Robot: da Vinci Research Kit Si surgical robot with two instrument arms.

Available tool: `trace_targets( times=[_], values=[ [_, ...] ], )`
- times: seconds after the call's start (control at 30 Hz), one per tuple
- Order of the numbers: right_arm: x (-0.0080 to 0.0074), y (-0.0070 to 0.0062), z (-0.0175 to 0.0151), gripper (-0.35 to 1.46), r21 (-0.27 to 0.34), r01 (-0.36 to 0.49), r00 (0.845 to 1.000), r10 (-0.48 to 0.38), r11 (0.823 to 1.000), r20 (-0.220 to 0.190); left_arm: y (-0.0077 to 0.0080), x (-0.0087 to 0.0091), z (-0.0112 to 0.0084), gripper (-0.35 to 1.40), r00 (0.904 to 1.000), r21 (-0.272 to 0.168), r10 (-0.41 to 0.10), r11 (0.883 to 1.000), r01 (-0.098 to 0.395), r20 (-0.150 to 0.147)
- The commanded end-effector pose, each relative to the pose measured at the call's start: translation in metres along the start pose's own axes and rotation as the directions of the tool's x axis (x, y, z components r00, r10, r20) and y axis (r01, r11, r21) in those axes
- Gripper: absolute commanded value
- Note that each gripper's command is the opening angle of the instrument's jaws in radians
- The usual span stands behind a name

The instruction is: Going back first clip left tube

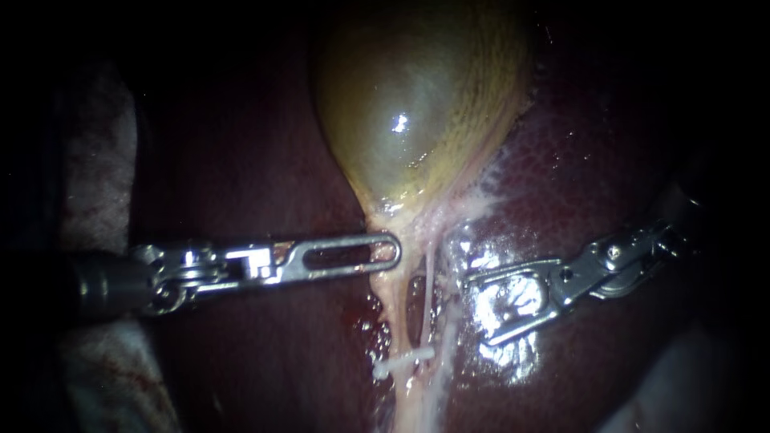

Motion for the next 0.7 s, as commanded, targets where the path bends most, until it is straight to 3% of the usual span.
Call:
trace_targets(
  times=[0.03,0.2,0.7],
  values=[
    [-0.0001,0.0000,0.0000,0.54,-0.003,-0.001,1.000,0.001,1.000,0.001,-0.0002,0.0000,0.0002,-0.35,1.0000,0.001,0.001,1.000,-0.001,-0.002],
    [-0.0001,-0.0001,-0.0003,0.56,-0.030,0.006,1.000,-0.006,1.000,0.001,-0.0009,0.0000,0.0009,-0.35,1.0000,0.001,0.005,1.000,-0.005,-0.005],
    [-0.0004,-0.0002,-0.0006,0.56,-0.033,0.013,1.000,-0.013,0.999,0.001,-0.0024,0.0001,0.0025,-0.35,0.9999,0.005,0.013,1.000,-0.013,-0.010]
  ],
)
